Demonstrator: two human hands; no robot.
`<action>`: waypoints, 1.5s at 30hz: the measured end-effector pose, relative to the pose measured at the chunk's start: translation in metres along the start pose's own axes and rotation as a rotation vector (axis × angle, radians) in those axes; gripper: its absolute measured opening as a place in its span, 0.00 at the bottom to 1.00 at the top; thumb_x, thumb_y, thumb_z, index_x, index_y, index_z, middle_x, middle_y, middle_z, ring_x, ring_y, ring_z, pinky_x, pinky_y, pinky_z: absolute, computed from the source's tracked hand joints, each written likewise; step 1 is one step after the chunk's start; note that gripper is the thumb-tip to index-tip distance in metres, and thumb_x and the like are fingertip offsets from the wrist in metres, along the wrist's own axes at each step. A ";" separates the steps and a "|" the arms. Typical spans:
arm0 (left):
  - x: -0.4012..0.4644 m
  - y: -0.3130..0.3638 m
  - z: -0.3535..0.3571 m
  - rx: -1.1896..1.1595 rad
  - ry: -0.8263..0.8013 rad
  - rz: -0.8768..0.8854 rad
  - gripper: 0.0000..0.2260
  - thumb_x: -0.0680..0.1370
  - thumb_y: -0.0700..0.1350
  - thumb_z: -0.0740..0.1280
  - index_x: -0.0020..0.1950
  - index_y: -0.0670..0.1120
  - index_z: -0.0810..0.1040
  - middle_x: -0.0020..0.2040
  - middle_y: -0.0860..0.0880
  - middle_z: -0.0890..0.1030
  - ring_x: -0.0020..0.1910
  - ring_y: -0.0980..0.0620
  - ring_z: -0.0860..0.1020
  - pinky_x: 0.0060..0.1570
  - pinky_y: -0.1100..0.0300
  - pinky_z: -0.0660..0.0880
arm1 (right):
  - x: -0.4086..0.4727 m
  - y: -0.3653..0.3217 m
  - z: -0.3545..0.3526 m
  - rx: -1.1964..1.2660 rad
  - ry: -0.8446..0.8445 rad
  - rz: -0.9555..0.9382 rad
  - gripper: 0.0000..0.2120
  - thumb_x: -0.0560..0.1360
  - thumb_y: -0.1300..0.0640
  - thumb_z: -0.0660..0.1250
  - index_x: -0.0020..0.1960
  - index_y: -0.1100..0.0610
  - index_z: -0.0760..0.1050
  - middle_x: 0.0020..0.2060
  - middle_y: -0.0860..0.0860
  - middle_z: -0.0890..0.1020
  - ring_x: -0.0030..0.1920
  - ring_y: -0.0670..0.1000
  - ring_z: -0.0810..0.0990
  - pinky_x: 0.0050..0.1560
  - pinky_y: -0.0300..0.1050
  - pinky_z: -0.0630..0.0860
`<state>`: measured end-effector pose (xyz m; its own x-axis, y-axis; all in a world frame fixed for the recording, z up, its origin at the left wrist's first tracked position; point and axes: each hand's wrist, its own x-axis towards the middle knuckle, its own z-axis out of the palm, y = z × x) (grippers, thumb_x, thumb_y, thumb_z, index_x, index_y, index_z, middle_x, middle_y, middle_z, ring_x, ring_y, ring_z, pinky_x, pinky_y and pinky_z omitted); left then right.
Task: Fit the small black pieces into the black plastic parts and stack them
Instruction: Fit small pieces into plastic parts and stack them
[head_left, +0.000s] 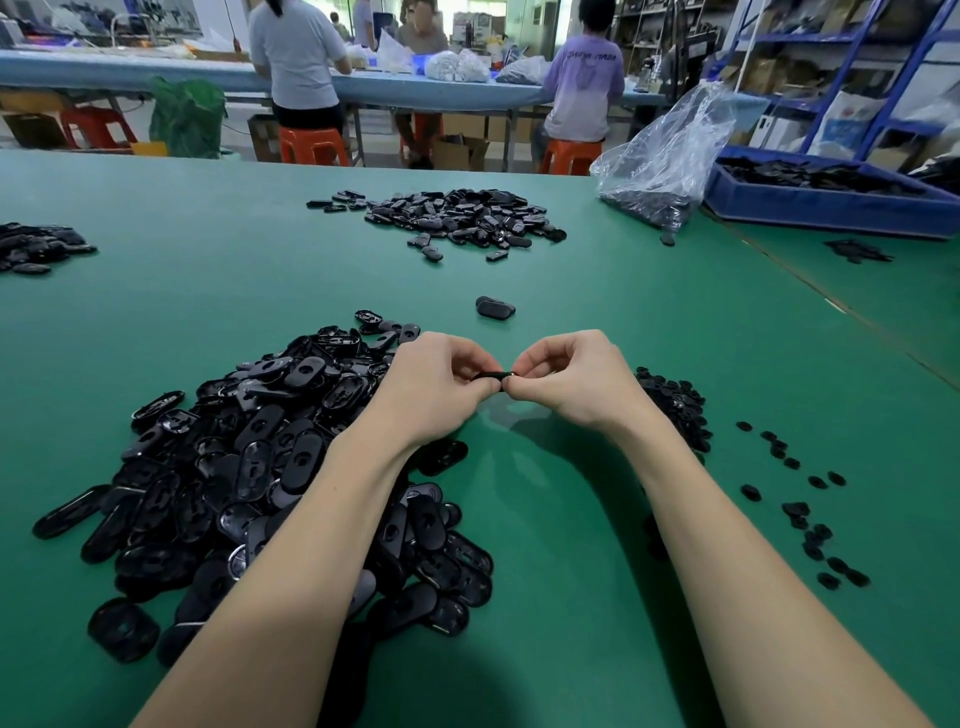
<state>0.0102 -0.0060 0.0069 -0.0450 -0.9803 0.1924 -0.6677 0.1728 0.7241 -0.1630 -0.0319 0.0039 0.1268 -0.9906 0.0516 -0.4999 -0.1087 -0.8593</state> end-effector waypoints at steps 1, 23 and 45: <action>0.000 0.000 -0.001 -0.004 -0.004 0.000 0.02 0.74 0.44 0.75 0.45 0.51 0.86 0.40 0.52 0.85 0.39 0.56 0.81 0.42 0.69 0.74 | 0.000 0.000 0.000 0.004 -0.007 -0.001 0.05 0.67 0.56 0.78 0.37 0.53 0.83 0.29 0.44 0.83 0.28 0.41 0.76 0.32 0.32 0.72; 0.001 0.000 0.002 0.057 0.062 0.031 0.05 0.74 0.41 0.73 0.48 0.50 0.84 0.40 0.54 0.83 0.38 0.57 0.79 0.48 0.65 0.76 | 0.001 0.000 0.005 -0.052 0.039 -0.099 0.06 0.68 0.55 0.78 0.37 0.50 0.81 0.30 0.44 0.83 0.25 0.38 0.73 0.27 0.29 0.67; -0.001 -0.014 0.003 0.614 0.132 -0.008 0.12 0.80 0.52 0.63 0.63 0.54 0.78 0.60 0.50 0.79 0.63 0.46 0.72 0.62 0.51 0.65 | 0.079 -0.019 0.014 -0.553 -0.107 -0.196 0.16 0.75 0.57 0.65 0.55 0.39 0.81 0.50 0.42 0.82 0.44 0.43 0.79 0.41 0.40 0.73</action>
<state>0.0172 -0.0080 -0.0057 0.0274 -0.9545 0.2970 -0.9745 0.0407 0.2207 -0.1311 -0.1072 0.0173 0.3328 -0.9370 0.1065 -0.8269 -0.3442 -0.4447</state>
